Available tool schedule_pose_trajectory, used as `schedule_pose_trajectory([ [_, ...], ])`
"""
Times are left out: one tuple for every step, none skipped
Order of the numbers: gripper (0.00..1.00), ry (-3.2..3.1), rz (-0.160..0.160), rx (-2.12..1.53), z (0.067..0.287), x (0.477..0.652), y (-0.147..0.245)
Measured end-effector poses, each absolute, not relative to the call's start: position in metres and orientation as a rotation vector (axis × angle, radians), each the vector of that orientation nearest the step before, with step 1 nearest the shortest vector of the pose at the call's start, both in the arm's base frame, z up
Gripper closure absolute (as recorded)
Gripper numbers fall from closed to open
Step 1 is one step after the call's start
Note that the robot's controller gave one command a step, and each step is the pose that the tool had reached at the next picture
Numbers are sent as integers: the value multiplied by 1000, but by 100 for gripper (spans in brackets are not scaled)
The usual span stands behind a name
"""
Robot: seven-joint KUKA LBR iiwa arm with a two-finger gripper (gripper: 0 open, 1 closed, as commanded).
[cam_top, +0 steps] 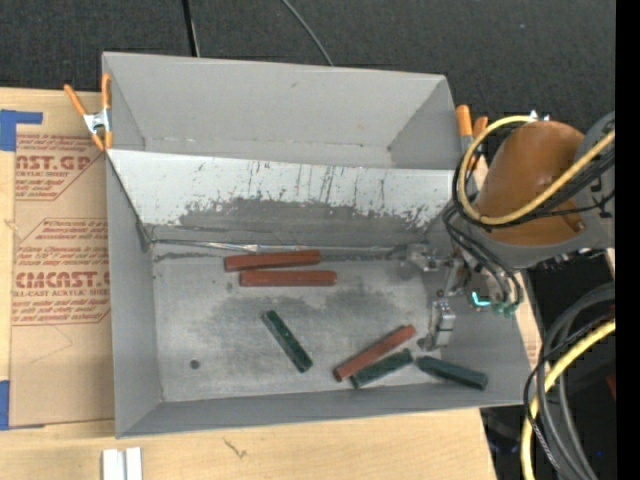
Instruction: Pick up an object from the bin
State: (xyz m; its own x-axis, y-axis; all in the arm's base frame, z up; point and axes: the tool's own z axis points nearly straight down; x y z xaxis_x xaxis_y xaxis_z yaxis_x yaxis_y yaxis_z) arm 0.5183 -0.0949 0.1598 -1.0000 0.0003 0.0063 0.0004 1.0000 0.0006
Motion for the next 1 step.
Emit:
schedule_pose_trajectory([
  [0,-3142,1,1,163,520,-95],
])
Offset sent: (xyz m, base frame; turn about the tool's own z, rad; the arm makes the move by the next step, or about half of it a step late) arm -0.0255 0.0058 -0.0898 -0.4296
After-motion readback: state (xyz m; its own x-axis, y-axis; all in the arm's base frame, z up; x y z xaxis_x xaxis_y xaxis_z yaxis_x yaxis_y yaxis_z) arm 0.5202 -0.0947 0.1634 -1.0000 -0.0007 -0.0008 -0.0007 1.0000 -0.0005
